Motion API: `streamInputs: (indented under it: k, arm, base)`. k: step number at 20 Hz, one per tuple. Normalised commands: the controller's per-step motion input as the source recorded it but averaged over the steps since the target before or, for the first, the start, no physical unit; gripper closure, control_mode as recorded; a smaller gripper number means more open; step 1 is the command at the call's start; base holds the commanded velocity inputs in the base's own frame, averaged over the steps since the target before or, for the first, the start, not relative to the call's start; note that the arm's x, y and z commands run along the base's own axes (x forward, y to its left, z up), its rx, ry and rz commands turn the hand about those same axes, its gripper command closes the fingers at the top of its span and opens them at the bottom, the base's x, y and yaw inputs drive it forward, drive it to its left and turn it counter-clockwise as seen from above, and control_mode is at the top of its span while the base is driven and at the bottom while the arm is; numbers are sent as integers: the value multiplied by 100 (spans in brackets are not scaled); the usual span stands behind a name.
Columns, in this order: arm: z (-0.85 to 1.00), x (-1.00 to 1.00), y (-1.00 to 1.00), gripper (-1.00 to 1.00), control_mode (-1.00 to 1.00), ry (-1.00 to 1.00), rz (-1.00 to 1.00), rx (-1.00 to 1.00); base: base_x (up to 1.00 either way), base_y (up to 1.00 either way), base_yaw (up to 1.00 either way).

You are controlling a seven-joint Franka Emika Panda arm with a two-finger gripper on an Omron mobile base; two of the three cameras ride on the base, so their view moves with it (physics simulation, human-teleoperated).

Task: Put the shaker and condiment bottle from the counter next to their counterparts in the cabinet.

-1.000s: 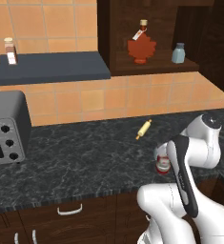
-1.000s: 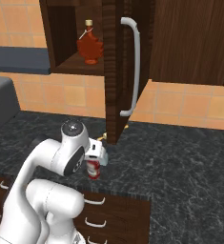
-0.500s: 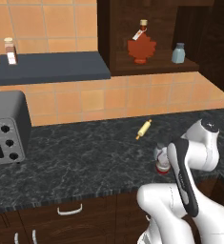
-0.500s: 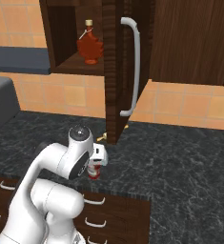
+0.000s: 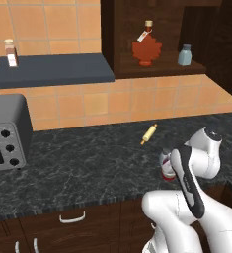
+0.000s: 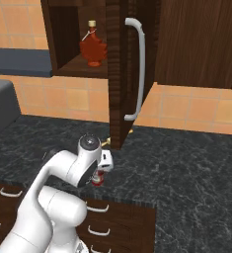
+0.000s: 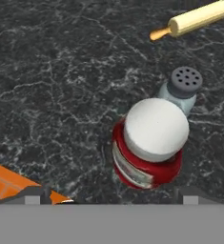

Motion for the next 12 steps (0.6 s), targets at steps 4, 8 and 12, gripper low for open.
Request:
streamInputs:
  k: [4,8,12]
  arm:
    - [-26,26,-13,-100,-100,0,14,0]
    - [-16,0,-18,-100,-100,0,7,0]
    - [-10,2,-22,-100,-100,0,4,0]
  base:
    - [0,0,0]
    - [0,0,0]
    - [0,0,0]
